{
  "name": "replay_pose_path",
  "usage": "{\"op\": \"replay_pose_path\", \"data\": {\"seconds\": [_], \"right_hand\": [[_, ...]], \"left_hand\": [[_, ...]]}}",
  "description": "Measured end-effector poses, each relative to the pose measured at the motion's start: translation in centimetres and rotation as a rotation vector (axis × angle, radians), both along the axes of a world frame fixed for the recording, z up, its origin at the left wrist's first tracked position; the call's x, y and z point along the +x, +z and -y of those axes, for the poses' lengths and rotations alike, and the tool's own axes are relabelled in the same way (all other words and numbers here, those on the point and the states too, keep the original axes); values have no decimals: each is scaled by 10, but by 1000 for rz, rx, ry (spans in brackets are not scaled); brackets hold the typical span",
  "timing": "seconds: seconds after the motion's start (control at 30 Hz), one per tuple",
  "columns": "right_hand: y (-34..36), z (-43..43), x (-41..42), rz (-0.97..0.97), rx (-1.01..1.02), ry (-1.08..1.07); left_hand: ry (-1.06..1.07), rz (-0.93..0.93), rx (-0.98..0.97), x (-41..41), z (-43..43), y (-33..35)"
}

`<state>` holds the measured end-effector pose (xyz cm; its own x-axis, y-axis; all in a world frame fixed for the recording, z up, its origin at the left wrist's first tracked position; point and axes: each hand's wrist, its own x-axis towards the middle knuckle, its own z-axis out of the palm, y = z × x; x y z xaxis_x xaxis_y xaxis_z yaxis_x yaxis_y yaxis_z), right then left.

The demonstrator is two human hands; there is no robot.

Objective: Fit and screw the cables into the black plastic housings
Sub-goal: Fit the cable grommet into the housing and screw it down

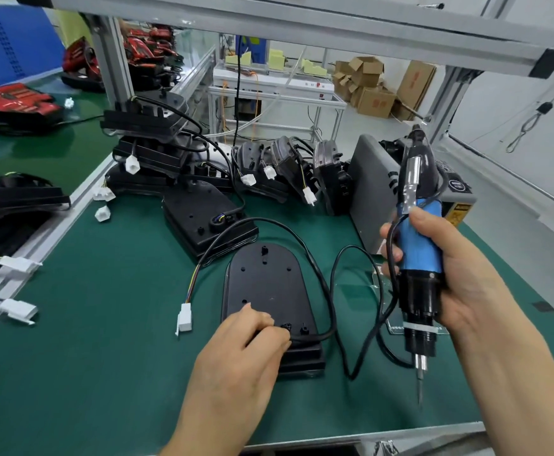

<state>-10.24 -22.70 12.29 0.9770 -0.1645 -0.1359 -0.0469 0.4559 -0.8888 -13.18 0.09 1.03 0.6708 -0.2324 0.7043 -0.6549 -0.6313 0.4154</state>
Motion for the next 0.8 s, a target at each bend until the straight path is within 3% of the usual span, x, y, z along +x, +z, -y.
{"op": "replay_pose_path", "data": {"seconds": [0.27,0.5,0.8], "right_hand": [[5,9,3,27,123,-48],[14,12,-2,109,83,38],[33,-8,7,275,16,-47]], "left_hand": [[0,8,0,0,1,0],[-6,3,-15,1,1,-1],[-22,2,-34,1,1,-3]]}}
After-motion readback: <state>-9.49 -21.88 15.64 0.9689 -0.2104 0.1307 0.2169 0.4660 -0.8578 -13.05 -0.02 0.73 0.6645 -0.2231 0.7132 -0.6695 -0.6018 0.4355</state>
